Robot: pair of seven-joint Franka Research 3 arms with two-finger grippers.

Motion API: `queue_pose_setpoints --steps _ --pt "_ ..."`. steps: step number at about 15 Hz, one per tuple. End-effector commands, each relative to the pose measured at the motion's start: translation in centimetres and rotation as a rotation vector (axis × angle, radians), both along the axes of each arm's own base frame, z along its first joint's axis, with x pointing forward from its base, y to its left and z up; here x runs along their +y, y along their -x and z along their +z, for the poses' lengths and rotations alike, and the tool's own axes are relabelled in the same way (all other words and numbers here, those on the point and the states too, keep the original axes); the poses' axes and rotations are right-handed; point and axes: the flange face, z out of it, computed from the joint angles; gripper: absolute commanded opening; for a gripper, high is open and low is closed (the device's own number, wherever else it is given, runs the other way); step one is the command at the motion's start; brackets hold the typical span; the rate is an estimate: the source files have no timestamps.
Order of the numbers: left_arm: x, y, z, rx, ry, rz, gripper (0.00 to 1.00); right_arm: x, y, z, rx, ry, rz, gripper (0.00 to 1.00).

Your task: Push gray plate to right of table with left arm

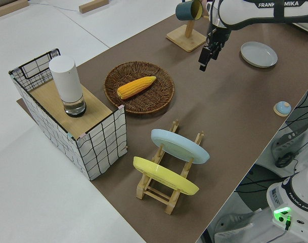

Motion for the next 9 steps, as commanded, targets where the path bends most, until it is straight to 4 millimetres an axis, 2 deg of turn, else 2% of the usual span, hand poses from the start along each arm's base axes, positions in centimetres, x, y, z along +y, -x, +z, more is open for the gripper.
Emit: queue_pose_setpoints --steps 1,3,7,9 --pt "3.2 0.9 2.4 -0.003 -0.001 -0.01 0.99 -0.1 -0.1 0.3 0.0 -0.018 -0.004 0.996" --pt "4.6 1.0 3.9 -0.004 -0.001 -0.008 0.99 0.0 -0.1 0.3 0.0 -0.018 -0.002 0.996" --pt "5.4 0.4 8.9 -0.008 0.022 -0.003 0.99 -0.1 -0.1 0.3 0.0 -0.018 -0.004 0.996" --pt "5.5 0.4 10.5 -0.008 0.035 0.006 0.99 -0.1 -0.1 0.3 0.0 -0.018 -0.004 0.996"
